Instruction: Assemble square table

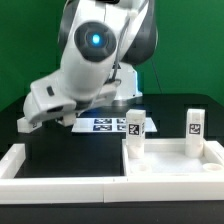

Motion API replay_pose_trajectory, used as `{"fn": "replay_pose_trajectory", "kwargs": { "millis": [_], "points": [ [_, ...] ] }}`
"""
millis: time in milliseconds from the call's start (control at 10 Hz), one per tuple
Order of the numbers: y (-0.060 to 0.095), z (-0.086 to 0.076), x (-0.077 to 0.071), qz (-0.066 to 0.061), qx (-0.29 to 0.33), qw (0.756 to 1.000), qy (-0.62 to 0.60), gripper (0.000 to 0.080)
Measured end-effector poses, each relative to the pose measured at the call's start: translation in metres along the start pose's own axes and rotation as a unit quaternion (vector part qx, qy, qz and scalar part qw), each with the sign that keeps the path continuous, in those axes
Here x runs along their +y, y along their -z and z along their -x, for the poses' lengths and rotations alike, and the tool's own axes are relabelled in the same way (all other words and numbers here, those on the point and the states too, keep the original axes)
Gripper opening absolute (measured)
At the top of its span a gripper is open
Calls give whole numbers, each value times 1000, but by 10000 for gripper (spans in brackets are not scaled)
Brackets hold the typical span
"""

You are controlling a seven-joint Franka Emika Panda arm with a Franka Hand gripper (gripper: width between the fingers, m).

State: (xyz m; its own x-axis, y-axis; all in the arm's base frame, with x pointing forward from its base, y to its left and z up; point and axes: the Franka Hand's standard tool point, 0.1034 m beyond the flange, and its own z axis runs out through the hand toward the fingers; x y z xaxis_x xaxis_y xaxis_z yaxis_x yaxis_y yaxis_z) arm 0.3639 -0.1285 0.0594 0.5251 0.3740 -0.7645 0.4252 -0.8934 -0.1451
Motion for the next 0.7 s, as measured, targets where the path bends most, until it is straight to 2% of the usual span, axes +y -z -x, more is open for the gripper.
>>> {"fn": "replay_pose_trajectory", "kwargs": {
  "millis": [100, 200, 300, 400, 500, 600, 700],
  "points": [
    [27, 7, -3, -1, -2, 1000, -1, 291],
    [54, 18, -9, -17, 11, 1000, -6, 291],
    [65, 38, -3, -27, 21, 999, -12, 291],
    [63, 34, 4, -18, 49, 999, -17, 291],
    [62, 28, 4, -17, 82, 996, -11, 291],
    [67, 28, 4, -16, 121, 992, -13, 291],
    [82, 26, -5, -17, 144, 989, -26, 291]
  ]
}}
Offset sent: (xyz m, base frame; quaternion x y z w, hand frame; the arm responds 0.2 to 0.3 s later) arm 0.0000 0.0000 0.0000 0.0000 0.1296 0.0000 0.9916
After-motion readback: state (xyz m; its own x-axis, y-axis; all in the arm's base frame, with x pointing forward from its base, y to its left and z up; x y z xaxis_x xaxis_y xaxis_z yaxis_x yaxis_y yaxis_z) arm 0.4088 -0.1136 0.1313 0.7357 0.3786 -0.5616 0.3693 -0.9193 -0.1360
